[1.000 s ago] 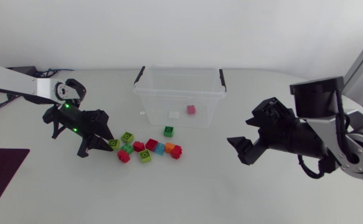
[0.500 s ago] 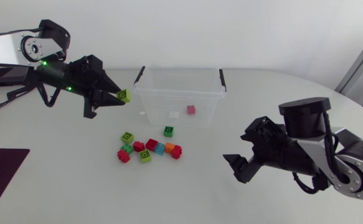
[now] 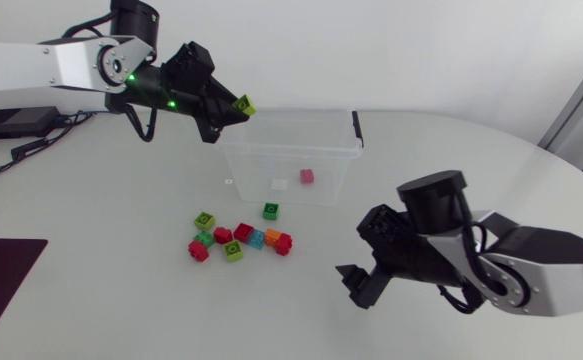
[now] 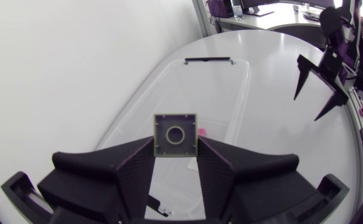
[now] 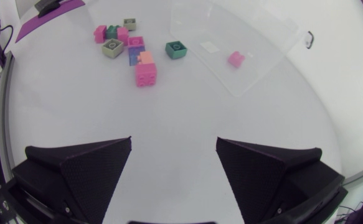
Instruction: Pick up the duplo bricks and place them in the container
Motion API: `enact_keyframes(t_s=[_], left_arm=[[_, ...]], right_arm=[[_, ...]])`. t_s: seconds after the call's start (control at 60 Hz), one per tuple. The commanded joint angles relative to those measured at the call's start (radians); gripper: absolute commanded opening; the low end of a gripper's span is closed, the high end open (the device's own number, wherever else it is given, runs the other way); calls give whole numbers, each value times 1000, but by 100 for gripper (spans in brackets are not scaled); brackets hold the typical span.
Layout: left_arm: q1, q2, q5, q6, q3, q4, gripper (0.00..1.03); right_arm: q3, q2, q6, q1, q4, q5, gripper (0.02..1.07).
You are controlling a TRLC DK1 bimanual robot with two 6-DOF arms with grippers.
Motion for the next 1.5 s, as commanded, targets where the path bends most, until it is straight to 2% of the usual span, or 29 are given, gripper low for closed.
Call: enact_keyframes(t_s=[0.0, 0.15, 0.2, 0.217, 0.233, 0.25, 0.283, 0.3, 0.317, 0.367, 0.417, 0.55, 0.717, 0.917, 1.183, 1.483], left_arm=[[-16, 67, -12, -48, 56, 18, 23], [-25, 133, -40, -79, 136, 35, 23], [-30, 158, -52, -90, 166, 33, 27], [-33, 170, -61, -94, 180, 33, 35], [-33, 172, -63, -96, 182, 33, 36], [-36, 182, -71, -102, 194, 33, 53], [-37, 184, -77, -103, 195, 33, 66], [-37, 184, -78, -103, 195, 33, 68], [-39, 184, -84, -103, 194, 33, 83], [-39, 176, -86, -103, 186, 33, 93], [-34, 166, -86, -102, 177, 33, 98], [0, 83, -84, -100, 120, 35, 98], [76, -71, -60, -73, -12, 7, 98], [159, -183, -55, 64, -137, -229, 98], [266, -302, -54, 170, -372, -229, 98], [291, -367, -55, 205, -575, -229, 97]], right_arm=[[56, 82, 28, 35, 25, 16, 101], [146, 215, 28, 78, 51, 34, 101], [177, 255, 28, 84, 52, 34, 101], [197, 279, 26, 87, 52, 34, 101], [199, 282, 26, 87, 52, 34, 101], [229, 318, 25, 87, 54, 34, 101], [245, 336, 23, 87, 59, 34, 101], [246, 339, 23, 87, 59, 34, 101], [264, 362, 21, 87, 65, 34, 101], [294, 396, 17, 83, 66, 34, 101], [317, 424, 11, 81, 68, 34, 101], [373, 486, -11, 83, 68, 30, 101], [427, 540, -29, 89, 54, 14, 100], [478, 585, -51, 98, 8, -18, 100], [470, 574, -48, 110, -3, -27, 100], [525, 600, 8, 141, -46, 25, 98]])
